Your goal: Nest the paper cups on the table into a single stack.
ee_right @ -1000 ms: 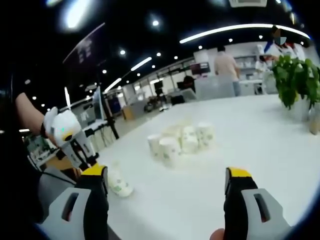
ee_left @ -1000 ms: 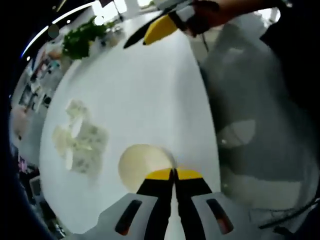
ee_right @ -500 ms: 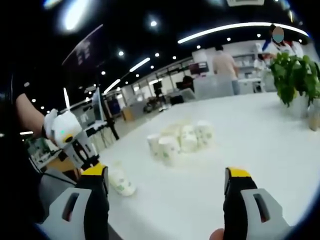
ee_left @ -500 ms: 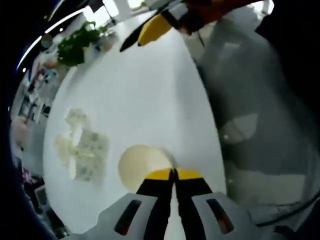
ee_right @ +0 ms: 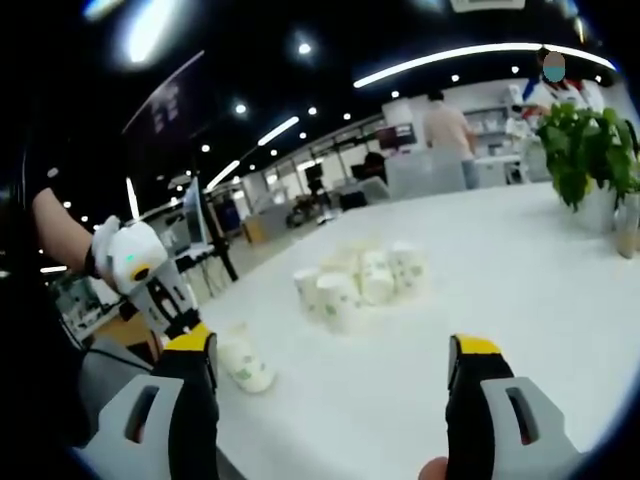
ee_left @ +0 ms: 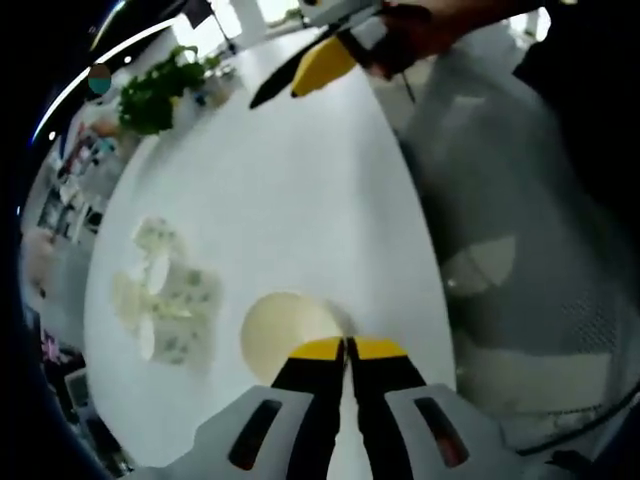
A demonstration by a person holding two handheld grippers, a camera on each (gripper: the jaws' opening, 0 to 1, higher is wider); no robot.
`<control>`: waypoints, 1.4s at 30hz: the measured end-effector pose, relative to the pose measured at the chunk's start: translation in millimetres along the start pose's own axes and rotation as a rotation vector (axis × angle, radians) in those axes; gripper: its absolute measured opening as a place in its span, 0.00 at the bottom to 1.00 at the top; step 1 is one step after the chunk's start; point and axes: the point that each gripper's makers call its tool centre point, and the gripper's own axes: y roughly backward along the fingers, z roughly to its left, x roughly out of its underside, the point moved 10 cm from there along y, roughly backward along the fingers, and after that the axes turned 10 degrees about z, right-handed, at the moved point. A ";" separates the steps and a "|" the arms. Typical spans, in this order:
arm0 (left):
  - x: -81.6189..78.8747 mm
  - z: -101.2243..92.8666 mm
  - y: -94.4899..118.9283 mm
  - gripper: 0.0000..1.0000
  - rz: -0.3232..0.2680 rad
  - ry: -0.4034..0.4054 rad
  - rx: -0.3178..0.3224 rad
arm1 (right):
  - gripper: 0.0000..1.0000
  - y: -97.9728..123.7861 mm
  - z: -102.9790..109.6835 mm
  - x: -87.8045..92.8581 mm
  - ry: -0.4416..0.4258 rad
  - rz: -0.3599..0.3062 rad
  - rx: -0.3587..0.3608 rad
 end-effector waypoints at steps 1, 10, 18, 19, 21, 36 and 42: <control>0.0 0.3 0.1 0.02 -0.004 0.000 0.000 | 0.93 -0.5 0.4 -0.1 0.000 0.001 -0.002; 1.7 0.8 0.3 0.06 -0.021 0.022 0.008 | 0.93 -2.9 2.1 -1.8 0.002 0.001 -0.012; 3.5 -0.7 1.2 0.06 -0.025 0.050 0.013 | 0.92 -2.6 1.3 -0.6 -0.002 0.008 -0.013; 3.7 -0.7 1.6 0.06 -0.033 0.060 0.013 | 0.92 -2.4 1.5 -0.3 -0.003 0.009 -0.013; 4.6 -0.5 2.7 0.06 -0.040 0.066 0.010 | 0.92 -2.0 1.9 0.0 -0.002 0.011 -0.013; 17.4 2.1 16.4 0.08 -0.155 0.273 -0.030 | 0.92 -1.1 4.2 -1.5 0.001 0.015 -0.008; 26.3 3.4 23.6 0.10 -0.228 0.373 -0.051 | 0.92 -0.8 4.2 -1.8 0.003 0.020 -0.006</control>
